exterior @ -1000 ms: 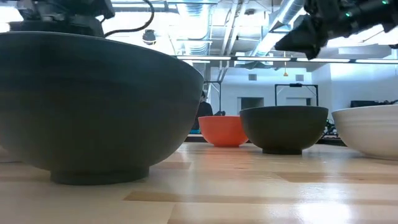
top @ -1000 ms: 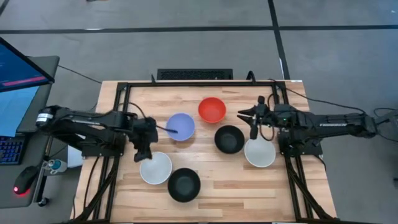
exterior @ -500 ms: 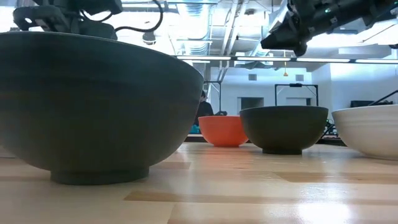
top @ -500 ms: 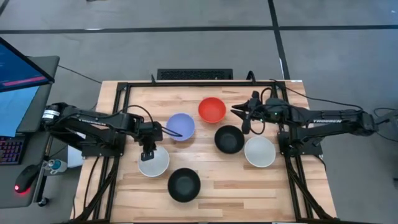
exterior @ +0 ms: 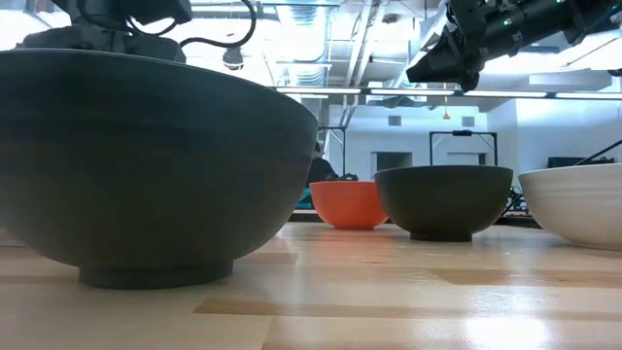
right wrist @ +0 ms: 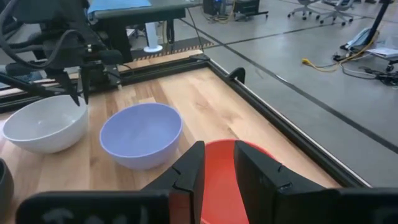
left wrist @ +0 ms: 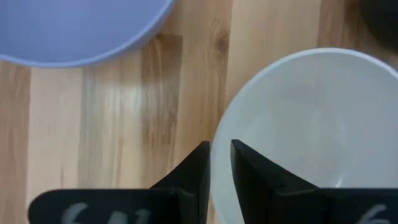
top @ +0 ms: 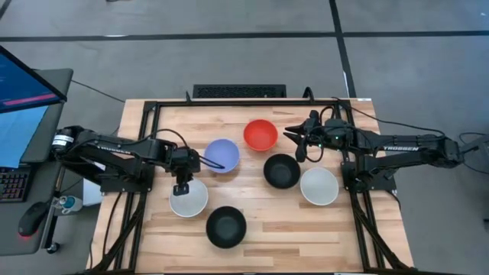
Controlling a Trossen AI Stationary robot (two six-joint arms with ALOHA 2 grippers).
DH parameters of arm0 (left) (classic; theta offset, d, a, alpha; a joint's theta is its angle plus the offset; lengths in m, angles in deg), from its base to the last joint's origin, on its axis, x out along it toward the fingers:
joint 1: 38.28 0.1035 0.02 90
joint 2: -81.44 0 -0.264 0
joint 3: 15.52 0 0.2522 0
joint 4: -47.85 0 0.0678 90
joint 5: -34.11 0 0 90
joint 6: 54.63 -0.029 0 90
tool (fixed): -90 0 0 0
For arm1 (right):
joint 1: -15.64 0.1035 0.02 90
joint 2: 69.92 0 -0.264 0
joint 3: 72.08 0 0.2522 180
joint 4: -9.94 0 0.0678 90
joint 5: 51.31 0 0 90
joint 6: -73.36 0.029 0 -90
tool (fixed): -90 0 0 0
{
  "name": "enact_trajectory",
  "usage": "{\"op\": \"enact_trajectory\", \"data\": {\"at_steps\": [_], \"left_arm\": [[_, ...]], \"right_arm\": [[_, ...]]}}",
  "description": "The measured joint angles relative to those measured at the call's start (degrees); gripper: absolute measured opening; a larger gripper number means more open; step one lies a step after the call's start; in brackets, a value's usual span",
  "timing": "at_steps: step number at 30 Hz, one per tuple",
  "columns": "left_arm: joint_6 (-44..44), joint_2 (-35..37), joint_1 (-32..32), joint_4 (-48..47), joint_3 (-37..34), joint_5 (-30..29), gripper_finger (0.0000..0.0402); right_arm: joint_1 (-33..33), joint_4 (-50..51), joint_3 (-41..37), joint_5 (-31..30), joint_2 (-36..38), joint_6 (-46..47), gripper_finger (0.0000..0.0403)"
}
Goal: Nest bowls inside each other
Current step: Stack the left white bowl on top of the purple bowl
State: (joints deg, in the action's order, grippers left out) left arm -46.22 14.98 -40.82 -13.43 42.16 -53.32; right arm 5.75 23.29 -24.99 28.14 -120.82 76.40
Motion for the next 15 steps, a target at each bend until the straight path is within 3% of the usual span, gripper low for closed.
{"op": "enact_trajectory", "data": {"at_steps": [6, 15], "left_arm": [[0.85, -0.01, 0.0, -0.52, -0.91, -2.89, 0.0062], [6.98, -0.06, -0.26, -0.72, -3.53, -0.01, 0.009]], "right_arm": [[0.0, -0.01, 0.0, 0.0, 0.0, 0.01, 0.0109], [0.0, 0.02, -0.02, 0.0, 0.0, 0.01, 0.0109]]}}
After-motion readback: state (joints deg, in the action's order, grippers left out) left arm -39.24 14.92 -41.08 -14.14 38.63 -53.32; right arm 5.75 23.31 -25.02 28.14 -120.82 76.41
